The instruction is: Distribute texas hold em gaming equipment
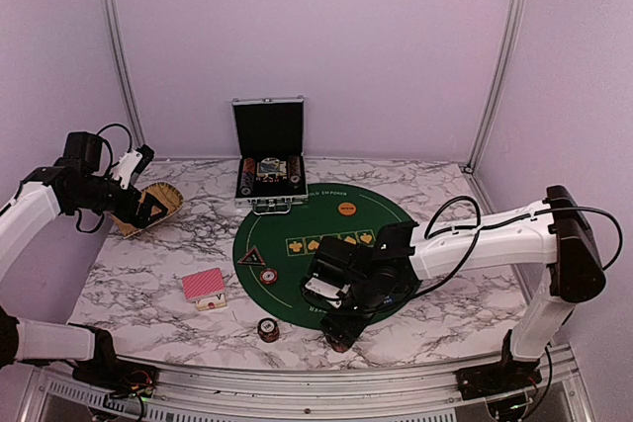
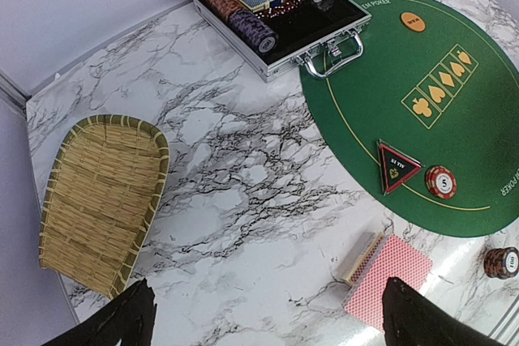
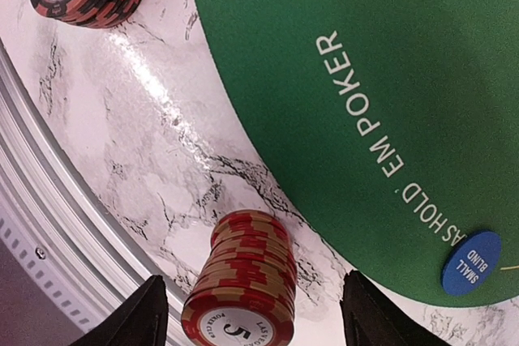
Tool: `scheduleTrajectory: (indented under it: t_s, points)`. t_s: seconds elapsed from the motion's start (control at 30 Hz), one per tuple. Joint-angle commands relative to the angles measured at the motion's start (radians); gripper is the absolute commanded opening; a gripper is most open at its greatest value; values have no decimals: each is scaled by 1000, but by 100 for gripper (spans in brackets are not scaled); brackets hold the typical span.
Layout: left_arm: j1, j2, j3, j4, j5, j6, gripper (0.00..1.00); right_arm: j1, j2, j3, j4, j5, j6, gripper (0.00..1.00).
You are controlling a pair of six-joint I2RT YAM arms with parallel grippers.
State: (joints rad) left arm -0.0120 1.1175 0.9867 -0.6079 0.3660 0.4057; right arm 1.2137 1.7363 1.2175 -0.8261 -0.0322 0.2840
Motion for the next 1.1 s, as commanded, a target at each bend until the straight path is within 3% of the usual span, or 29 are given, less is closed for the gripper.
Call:
scheduleTrajectory:
  t_s: [0.0,0.4,0.67,1.07]
  points:
    - [5,-12,43,-29,6,8,99,7,10,-5,22,18,3,70]
    - [4,-12,43,-30,7,8,99,7,3,-11,22,21,4,58]
    - [5,-12,44,-29,7,8,99,7,-6,1,6,28,3,37]
    - [5,-12,43,-29,12,8,99,7,-16,89,-71,73,-3,26]
